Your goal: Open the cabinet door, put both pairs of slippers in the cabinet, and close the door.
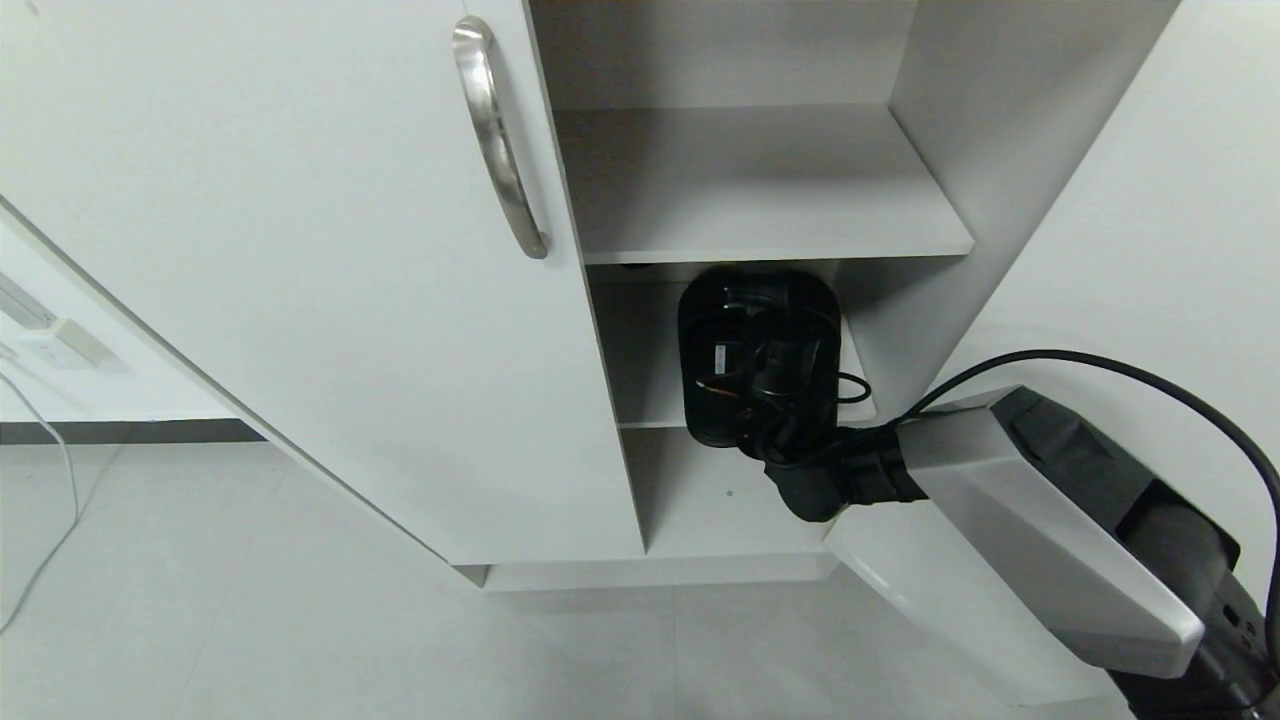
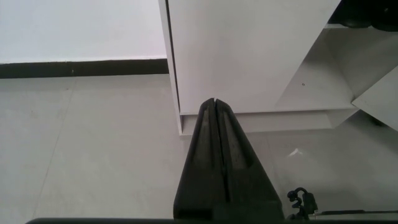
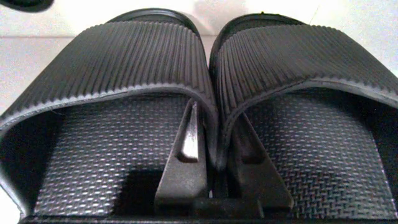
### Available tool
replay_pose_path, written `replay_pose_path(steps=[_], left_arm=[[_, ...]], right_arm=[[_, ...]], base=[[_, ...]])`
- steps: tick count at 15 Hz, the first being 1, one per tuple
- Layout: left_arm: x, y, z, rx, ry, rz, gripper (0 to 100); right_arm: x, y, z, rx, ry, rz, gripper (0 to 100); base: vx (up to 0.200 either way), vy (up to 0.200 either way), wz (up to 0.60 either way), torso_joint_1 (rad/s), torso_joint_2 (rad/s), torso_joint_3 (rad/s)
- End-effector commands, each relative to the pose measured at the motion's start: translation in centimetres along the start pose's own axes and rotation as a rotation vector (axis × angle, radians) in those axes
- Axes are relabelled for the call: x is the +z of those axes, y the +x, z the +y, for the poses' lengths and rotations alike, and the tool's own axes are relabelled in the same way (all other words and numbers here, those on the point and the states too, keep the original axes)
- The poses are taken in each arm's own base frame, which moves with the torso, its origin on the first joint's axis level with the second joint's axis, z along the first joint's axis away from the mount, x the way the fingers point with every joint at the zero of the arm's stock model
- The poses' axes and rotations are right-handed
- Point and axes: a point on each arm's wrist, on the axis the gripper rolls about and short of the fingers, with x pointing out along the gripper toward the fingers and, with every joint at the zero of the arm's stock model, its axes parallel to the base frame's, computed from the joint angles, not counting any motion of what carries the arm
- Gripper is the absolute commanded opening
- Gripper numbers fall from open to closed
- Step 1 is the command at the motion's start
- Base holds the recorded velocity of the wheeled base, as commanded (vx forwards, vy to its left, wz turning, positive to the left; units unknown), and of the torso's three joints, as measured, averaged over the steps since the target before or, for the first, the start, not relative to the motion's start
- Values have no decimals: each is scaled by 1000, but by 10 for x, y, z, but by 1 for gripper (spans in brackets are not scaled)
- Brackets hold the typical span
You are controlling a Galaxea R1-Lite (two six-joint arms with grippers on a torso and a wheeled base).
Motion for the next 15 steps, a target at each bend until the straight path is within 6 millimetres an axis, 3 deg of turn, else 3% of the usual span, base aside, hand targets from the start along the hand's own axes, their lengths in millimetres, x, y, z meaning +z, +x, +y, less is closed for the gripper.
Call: replay_pose_path(steps=[1, 6, 7, 11, 15], left_arm=[[0, 0, 0, 1, 0, 2, 0], [0, 0, 0, 1, 0, 2, 0], [0, 0, 0, 1, 0, 2, 0], [0, 0, 0, 1, 0, 2, 0], [0, 0, 0, 1, 0, 2, 0]], right_arm=[[-5, 1, 0, 0, -6, 6, 0], [-7, 3, -2, -1, 6, 8, 0], [-7, 5, -4, -5, 6, 8, 100], [0, -4, -6, 2, 3, 18, 100], [24, -42, -15, 43, 13, 16, 100]], base=[[0, 0, 0, 0, 0, 0], [0, 0, 0, 0, 0, 0], [0, 0, 0, 0, 0, 0], [0, 0, 0, 0, 0, 0], [0, 0, 0, 0, 0, 0]])
